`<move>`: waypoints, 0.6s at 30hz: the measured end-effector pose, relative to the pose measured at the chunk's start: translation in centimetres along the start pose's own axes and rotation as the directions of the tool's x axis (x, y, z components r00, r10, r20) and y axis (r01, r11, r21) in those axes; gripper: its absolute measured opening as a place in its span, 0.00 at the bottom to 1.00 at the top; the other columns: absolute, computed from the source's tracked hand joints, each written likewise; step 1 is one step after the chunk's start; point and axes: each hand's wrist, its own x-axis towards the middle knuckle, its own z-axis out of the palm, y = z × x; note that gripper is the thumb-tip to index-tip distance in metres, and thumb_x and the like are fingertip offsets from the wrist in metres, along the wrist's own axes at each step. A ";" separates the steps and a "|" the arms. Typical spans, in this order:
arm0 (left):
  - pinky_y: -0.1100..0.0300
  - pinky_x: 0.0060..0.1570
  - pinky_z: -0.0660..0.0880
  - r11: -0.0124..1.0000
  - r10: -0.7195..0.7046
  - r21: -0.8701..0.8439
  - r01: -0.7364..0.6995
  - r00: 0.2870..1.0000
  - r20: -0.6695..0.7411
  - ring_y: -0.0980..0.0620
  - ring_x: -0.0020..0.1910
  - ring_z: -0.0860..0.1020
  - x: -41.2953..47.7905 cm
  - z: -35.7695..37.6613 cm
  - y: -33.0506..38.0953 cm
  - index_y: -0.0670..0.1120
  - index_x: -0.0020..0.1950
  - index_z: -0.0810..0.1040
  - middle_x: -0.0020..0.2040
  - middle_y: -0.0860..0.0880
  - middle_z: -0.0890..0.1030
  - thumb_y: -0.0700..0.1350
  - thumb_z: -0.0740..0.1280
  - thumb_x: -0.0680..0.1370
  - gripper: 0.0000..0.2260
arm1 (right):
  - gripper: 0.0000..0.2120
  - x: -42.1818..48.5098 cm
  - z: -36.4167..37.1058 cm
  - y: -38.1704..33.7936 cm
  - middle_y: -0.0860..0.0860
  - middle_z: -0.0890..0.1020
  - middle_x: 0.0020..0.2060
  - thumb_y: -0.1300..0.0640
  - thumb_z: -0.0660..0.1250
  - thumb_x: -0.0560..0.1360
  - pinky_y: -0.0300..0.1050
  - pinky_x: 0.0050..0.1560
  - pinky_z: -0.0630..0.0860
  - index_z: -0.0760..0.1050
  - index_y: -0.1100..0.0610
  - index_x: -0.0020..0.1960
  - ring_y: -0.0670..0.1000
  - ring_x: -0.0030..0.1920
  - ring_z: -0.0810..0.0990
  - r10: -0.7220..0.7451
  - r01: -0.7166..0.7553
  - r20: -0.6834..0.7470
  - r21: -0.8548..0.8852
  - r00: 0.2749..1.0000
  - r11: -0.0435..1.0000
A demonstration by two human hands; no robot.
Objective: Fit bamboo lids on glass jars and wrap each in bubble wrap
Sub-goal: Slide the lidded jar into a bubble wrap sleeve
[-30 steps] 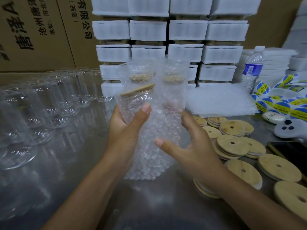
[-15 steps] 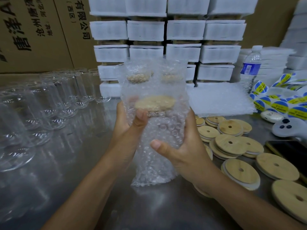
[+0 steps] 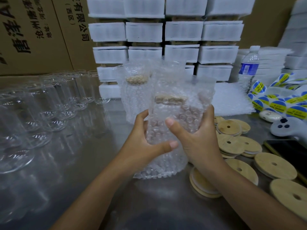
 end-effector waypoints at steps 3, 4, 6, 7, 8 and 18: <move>0.67 0.45 0.77 0.996 -0.017 -0.094 0.010 0.997 -0.073 0.59 0.55 0.81 0.2 -0.1 0.3 0.51 0.68 0.68 0.56 0.57 0.82 0.54 0.80 0.59 0.41 | 0.47 0.4 -0.1 0.1 0.48 0.72 0.67 0.42 0.77 0.61 0.50 0.67 0.72 0.58 0.52 0.73 0.45 0.67 0.71 0.058 -0.061 0.083 0.033 0.995 0.998; 0.65 0.45 0.78 0.991 -0.026 -0.136 0.012 0.994 -0.102 0.56 0.53 0.82 0.3 -0.1 0.3 0.49 0.66 0.70 0.54 0.54 0.83 0.53 0.80 0.59 0.38 | 0.47 0.5 -0.2 0.2 0.48 0.73 0.66 0.42 0.77 0.61 0.52 0.66 0.73 0.58 0.52 0.73 0.45 0.66 0.73 0.075 -0.082 0.120 0.056 0.990 0.995; 0.56 0.47 0.80 0.970 -0.074 -0.240 0.034 0.984 -0.160 0.48 0.52 0.83 0.3 -0.2 0.5 0.47 0.62 0.75 0.53 0.48 0.84 0.52 0.79 0.60 0.32 | 0.45 0.7 -0.3 0.5 0.45 0.73 0.65 0.39 0.75 0.62 0.51 0.67 0.71 0.60 0.49 0.73 0.42 0.64 0.74 0.107 -0.116 0.167 0.050 0.980 0.992; 0.53 0.47 0.80 0.953 -0.099 -0.301 0.041 0.978 -0.182 0.45 0.52 0.83 0.3 -0.3 0.6 0.45 0.61 0.76 0.52 0.46 0.84 0.52 0.78 0.61 0.30 | 0.43 0.8 -0.4 0.6 0.41 0.73 0.64 0.37 0.72 0.61 0.47 0.67 0.70 0.60 0.46 0.72 0.38 0.63 0.73 0.113 -0.122 0.183 0.040 0.977 0.992; 0.52 0.46 0.81 0.931 -0.118 -0.363 0.042 0.975 -0.188 0.42 0.52 0.83 0.3 -0.4 0.8 0.43 0.60 0.78 0.52 0.43 0.84 0.52 0.78 0.62 0.29 | 0.42 0.8 -0.4 0.7 0.36 0.72 0.61 0.35 0.69 0.59 0.40 0.64 0.70 0.60 0.43 0.70 0.31 0.60 0.72 0.120 -0.129 0.195 0.033 0.973 0.991; 0.60 0.44 0.80 0.933 -0.100 -0.355 0.064 0.992 -0.082 0.48 0.51 0.83 0.1 -0.6 1.5 0.46 0.52 0.83 0.51 0.46 0.85 0.59 0.68 0.69 0.20 | 0.43 0.4 -0.1 0.8 0.46 0.71 0.70 0.31 0.63 0.64 0.56 0.71 0.64 0.62 0.50 0.74 0.48 0.71 0.68 0.205 -0.232 0.308 0.053 0.929 0.971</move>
